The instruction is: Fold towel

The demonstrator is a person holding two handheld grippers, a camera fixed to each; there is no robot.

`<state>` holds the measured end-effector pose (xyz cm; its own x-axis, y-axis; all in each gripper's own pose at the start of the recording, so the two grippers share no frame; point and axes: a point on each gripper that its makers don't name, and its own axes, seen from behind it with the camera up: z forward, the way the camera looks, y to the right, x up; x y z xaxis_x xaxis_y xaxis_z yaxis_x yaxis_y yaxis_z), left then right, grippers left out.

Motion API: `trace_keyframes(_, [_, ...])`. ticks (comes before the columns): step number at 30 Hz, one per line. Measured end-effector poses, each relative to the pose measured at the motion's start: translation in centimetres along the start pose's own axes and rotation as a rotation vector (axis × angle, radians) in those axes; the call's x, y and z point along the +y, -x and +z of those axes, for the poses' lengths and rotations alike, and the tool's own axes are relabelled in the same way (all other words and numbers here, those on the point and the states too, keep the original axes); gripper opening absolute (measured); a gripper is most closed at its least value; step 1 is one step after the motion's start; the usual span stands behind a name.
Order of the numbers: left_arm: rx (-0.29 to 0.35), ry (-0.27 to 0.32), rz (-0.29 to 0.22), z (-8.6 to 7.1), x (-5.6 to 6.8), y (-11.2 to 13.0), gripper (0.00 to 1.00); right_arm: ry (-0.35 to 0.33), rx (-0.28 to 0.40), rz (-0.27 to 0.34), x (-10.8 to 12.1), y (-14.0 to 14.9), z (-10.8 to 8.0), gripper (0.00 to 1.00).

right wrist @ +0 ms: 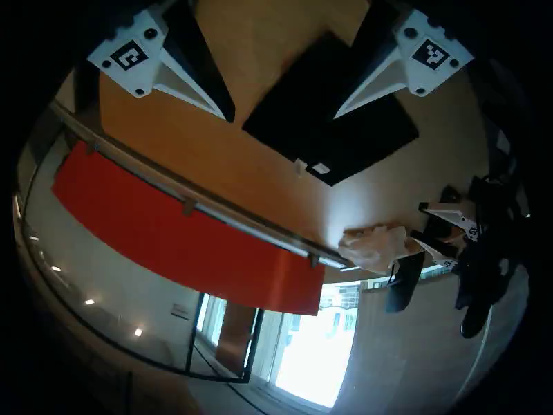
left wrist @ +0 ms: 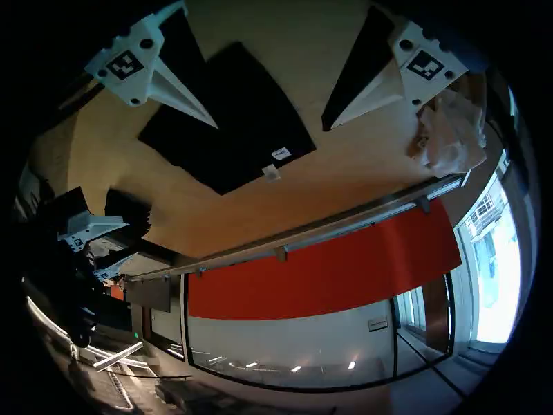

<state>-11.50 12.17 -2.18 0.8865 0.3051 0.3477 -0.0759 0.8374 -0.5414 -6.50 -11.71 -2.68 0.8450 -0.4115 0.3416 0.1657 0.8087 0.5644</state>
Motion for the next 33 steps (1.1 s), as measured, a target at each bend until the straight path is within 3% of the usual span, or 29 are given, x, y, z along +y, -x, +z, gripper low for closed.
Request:
trace_keyframes(17, [-0.109, 0.045, 0.007, 3.1, 2.1, 6.8, 1.0, -0.057, -0.098, 0.012, -3.1, 6.6, 3.5, 1.0])
trace_keyframes(33, [-0.222, 0.087, 0.03, 5.2, 3.8, 12.7, 1.0, -0.101, -0.191, 0.025, -5.1, 12.5, 5.0, 1.0])
